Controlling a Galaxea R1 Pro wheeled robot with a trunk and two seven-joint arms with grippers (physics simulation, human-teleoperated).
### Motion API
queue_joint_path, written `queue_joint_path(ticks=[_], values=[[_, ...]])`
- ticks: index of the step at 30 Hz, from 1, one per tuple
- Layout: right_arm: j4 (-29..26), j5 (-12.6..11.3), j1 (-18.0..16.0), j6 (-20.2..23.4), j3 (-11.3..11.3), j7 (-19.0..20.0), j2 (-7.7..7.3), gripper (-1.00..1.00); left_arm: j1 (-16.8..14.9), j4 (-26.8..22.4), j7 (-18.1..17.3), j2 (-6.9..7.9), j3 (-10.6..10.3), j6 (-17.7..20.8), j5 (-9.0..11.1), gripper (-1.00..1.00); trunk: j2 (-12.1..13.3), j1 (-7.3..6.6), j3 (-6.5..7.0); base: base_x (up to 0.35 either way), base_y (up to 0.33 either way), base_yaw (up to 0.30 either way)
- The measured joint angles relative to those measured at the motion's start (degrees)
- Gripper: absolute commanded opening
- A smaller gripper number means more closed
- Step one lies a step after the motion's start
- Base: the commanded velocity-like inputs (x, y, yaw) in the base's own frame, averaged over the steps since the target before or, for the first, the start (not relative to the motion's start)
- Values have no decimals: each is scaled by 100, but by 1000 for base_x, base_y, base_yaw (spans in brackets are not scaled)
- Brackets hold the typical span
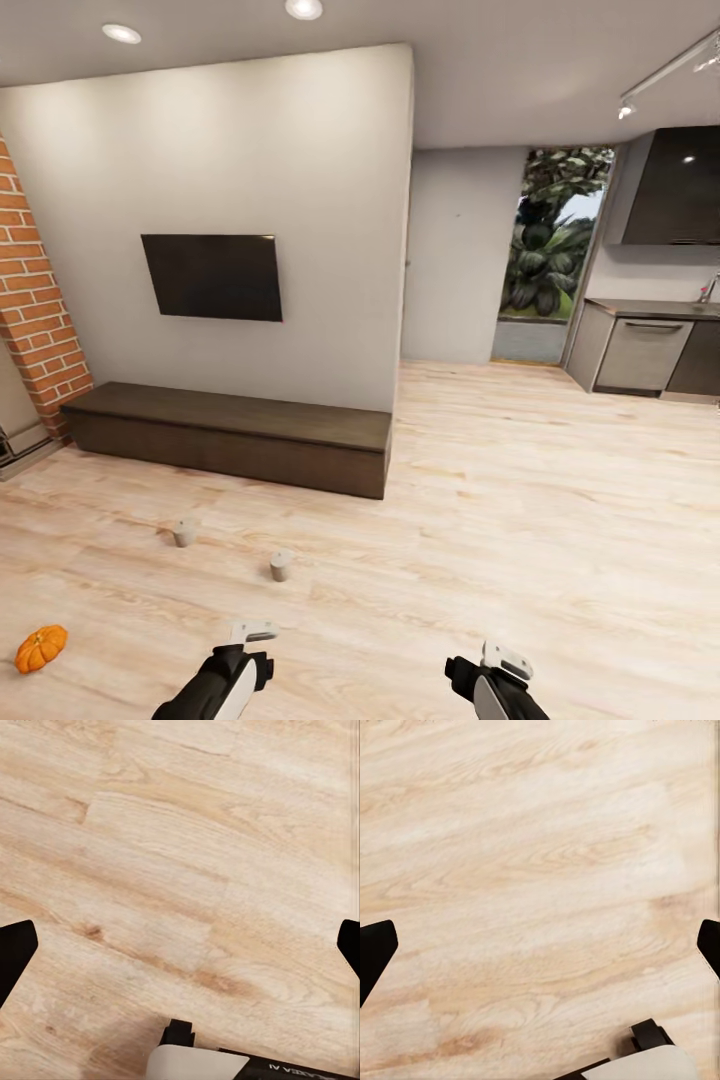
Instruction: Place each of the two pumpkins and all three candles from the living room inside a cabinet in the living room (use any cabinet), then make sure every cabinet is closed, and position the cauldron so it is next to a table in the living room.
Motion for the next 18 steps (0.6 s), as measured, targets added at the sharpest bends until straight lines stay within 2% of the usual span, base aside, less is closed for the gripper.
queue_joint_path(ticks=[8, 18], values=[[-2, -1, 0, 3, -22, 7, 0, 100, 0, 0, -4, -3, -39, -3, -4, 100, 0, 0, -32, 16, -301, -80], [-7, -6, 0, 20, -26, 2, 3, 100, 0, 0, -2, -1, -42, -3, -4, 100, 0, 0, -41, 169, -232, -10]])
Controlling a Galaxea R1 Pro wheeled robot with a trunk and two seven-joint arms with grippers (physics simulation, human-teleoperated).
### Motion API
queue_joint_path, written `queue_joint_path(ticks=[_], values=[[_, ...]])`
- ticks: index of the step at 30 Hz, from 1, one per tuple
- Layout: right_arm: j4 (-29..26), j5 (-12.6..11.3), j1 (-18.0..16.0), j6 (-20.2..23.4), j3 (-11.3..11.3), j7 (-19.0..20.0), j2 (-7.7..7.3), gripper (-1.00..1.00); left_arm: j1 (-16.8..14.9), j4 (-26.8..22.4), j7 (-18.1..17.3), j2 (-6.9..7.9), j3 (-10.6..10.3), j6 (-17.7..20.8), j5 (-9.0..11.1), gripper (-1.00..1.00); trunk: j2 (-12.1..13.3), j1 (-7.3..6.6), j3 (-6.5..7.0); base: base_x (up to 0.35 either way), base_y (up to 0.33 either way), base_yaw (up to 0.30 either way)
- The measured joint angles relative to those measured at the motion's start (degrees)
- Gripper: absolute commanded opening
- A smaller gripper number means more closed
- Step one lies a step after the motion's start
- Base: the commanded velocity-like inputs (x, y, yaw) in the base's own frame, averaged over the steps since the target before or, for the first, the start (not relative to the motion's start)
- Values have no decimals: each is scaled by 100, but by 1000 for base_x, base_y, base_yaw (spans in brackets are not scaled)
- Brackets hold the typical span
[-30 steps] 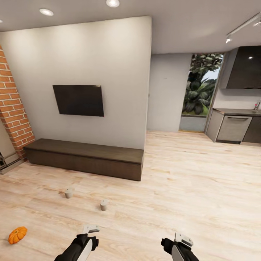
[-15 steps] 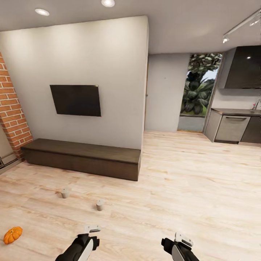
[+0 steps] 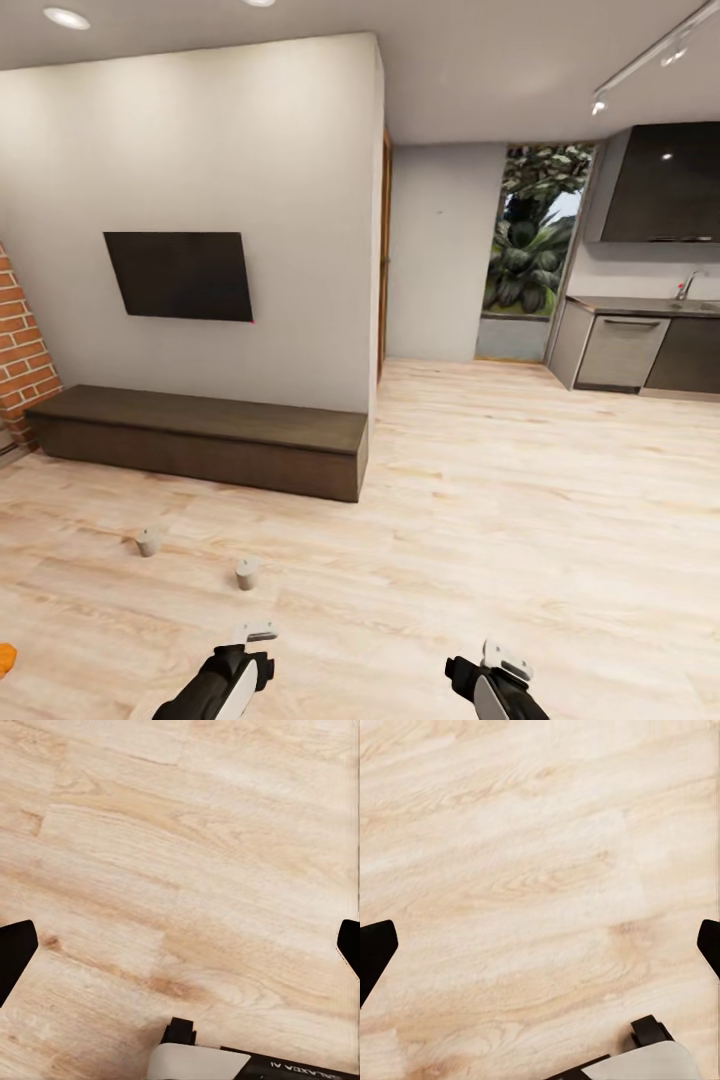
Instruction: Place each of the two pumpkins and all three candles from the living room inside a cabinet in the living room (use any cabinet), then make sure every cabinet is closed, and position the cauldron so it is next to a table in the living room.
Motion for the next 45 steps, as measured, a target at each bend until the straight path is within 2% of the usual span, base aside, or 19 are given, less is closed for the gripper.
queue_joint_path(ticks=[9, 20, 36, 45], values=[[4, 3, 0, 1, 2, 1, -1, 100, 0, 0, 1, 2, -1, 0, 0, 100, 0, 0, -7, 226, -87, 0], [7, -11, 0, 35, 2, 14, -3, 100, 0, 0, -2, 2, 2, 0, 1, 100, 0, 0, -95, 265, 49, 0], [7, -8, 0, 32, 4, 13, -3, 100, 0, 0, -2, 9, 7, -2, 1, 100, 0, 0, -243, 97, 7, 0], [7, 5, 0, 21, 9, -2, 2, 100, 0, 0, -2, 10, 9, -8, 0, 100, 0, 0, -257, 245, 80, 0]])
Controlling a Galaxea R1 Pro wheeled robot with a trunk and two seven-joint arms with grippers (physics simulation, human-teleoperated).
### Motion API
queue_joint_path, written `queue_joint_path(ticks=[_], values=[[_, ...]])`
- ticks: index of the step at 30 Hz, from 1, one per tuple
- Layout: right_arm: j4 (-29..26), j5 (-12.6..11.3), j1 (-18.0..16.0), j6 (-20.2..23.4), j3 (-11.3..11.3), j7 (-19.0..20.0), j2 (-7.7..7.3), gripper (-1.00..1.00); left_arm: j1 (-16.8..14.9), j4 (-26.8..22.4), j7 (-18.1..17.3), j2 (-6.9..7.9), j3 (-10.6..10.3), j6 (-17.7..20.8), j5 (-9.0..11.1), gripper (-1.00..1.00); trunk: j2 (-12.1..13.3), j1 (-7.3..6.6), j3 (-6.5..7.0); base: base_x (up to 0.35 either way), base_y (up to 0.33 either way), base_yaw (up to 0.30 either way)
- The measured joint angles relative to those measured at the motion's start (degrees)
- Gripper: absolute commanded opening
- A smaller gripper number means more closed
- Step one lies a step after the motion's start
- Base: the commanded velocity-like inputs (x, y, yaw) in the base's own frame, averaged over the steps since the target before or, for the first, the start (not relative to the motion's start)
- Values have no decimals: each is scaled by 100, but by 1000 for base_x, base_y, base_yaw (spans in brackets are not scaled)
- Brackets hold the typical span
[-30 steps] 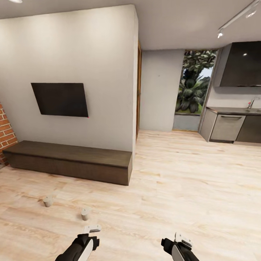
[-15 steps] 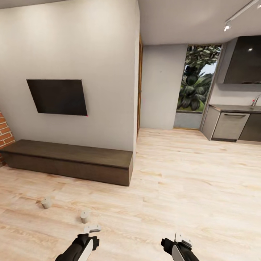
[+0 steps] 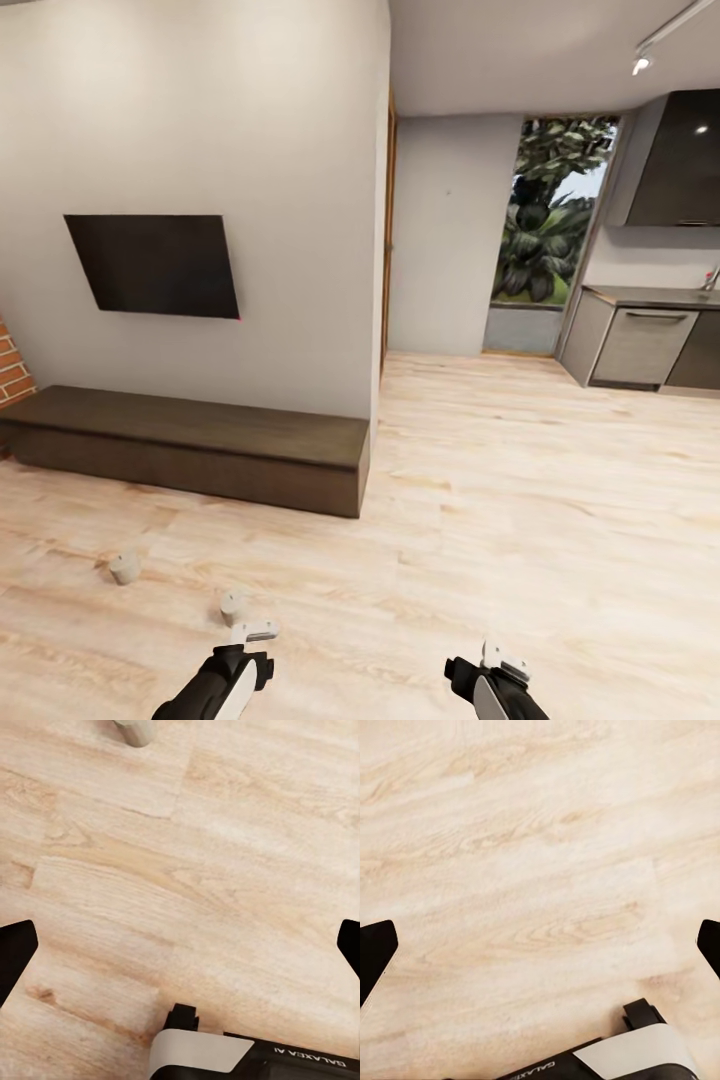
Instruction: Place each of the two pumpkins and all three candles from the living room inside a cabinet in the living room (use any cabinet), then make sure every cabinet is closed, and position the cauldron so it is next to a table in the living room.
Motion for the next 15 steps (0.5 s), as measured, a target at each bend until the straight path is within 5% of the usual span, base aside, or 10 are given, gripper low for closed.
queue_joint_path(ticks=[8, 15], values=[[0, 0, 0, -18, 3, 0, 2, 100, 0, 0, 0, 1, 0, -1, 0, 100, 0, 0, 0, 298, 23, 0], [0, 0, 0, -21, -4, 5, -1, 100, 0, 0, 0, 1, 0, 1, 0, 100, 0, 0, 0, 89, 2, -45]])
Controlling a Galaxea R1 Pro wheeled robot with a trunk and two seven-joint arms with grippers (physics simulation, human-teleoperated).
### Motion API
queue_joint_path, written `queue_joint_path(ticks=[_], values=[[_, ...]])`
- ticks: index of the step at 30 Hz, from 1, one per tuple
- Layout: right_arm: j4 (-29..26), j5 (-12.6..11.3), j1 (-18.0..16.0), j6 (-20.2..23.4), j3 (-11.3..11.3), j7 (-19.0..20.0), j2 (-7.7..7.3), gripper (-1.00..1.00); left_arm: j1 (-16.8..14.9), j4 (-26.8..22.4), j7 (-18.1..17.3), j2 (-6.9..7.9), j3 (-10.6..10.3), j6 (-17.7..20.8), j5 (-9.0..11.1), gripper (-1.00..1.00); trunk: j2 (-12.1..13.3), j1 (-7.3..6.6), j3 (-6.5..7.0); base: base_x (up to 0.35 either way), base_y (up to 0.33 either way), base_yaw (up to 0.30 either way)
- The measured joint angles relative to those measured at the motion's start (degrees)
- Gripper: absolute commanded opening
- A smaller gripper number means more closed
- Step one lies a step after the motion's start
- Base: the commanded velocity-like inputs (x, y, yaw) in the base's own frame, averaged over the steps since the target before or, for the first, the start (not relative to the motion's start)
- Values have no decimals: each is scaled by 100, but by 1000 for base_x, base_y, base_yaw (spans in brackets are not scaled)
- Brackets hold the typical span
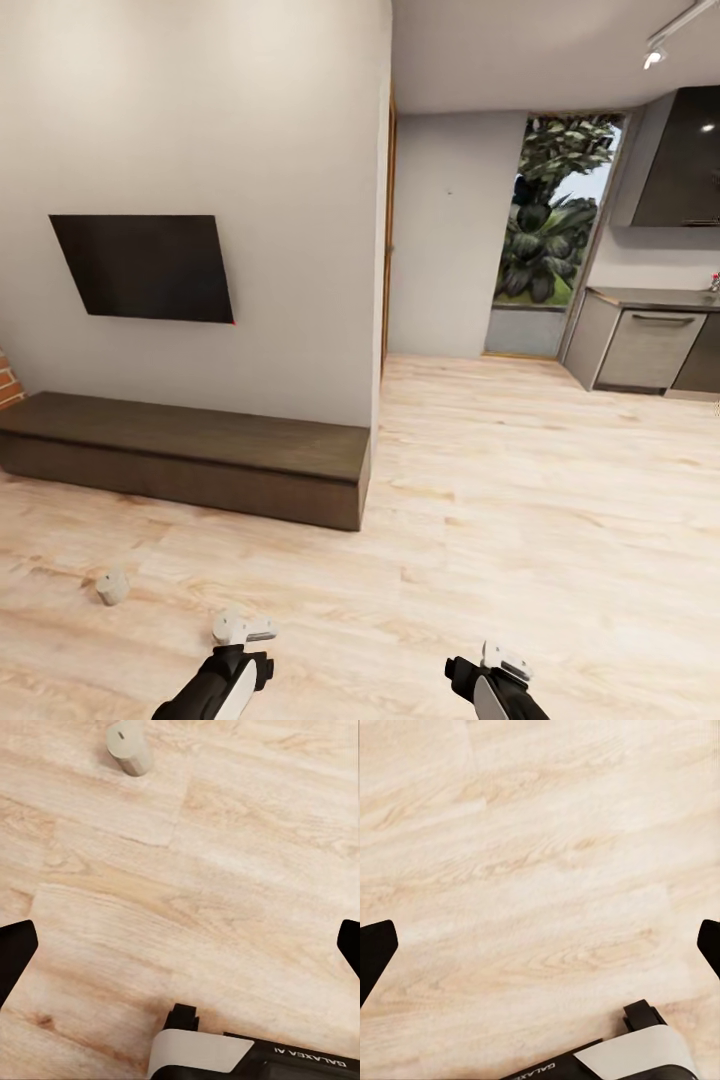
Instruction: Place each of the two pumpkins and all three candles from the living room inside a cabinet in the living room (use any cabinet), then make sure every cabinet is closed, and position the cauldron so it is next to a table in the living room.
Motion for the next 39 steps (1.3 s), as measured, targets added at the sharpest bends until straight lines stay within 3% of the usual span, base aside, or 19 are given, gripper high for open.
queue_joint_path(ticks=[14, 31, 39], values=[[0, 0, 0, 1, -1, 6, 0, 100, 0, 0, 0, 1, -2, -2, 0, 100, 0, 0, 0, 235, 0, -222], [0, 0, 0, -6, -1, 3, 5, 100, 0, 0, 0, 9, 0, -2, 1, 100, 0, 0, 0, 284, 180, -13], [0, 0, 0, -15, 0, 3, 5, 100, 0, 0, 0, 7, 0, -2, 0, 100, 0, 0, 0, 271, 30, 0]])
